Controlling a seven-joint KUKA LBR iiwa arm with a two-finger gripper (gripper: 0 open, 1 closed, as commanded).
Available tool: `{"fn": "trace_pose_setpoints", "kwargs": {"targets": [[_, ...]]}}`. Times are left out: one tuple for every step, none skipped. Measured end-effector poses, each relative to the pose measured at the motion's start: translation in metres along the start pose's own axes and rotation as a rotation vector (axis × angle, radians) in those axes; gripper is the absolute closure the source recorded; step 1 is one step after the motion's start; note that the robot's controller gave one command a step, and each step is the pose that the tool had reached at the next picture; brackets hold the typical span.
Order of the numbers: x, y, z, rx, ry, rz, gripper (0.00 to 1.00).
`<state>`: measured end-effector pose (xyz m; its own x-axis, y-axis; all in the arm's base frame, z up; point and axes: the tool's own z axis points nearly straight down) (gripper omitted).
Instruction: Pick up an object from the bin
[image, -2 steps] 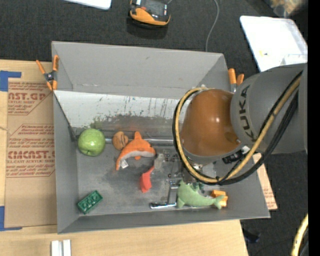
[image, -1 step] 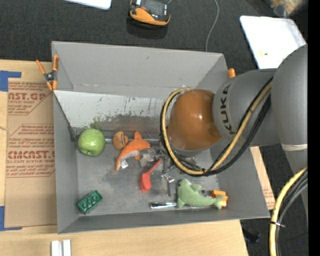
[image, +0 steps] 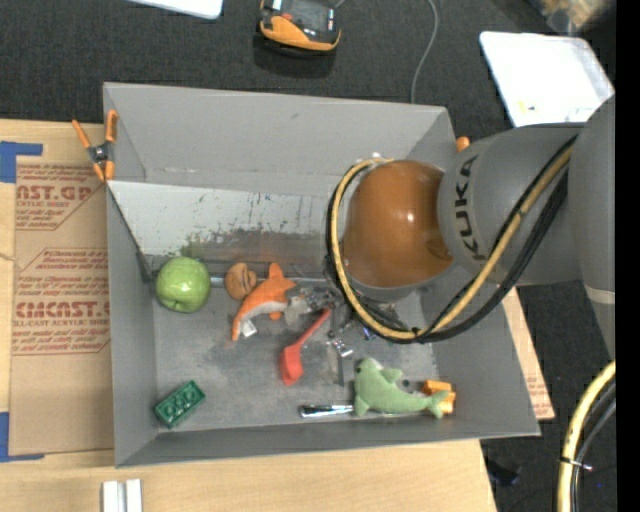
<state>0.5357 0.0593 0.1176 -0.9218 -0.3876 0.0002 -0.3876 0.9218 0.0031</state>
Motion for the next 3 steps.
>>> {"fn": "trace_pose_setpoints", "kwargs": {"targets": [[-0.011, 0.01, -0.002, 0.004, -0.004, -0.217, 0.0], [-0.027, -0.002, 0.05, 0.003, -0.007, -0.343, 0.0], [-0.031, 0.006, 0.047, 0.008, -0.016, -0.632, 1.0]]}}
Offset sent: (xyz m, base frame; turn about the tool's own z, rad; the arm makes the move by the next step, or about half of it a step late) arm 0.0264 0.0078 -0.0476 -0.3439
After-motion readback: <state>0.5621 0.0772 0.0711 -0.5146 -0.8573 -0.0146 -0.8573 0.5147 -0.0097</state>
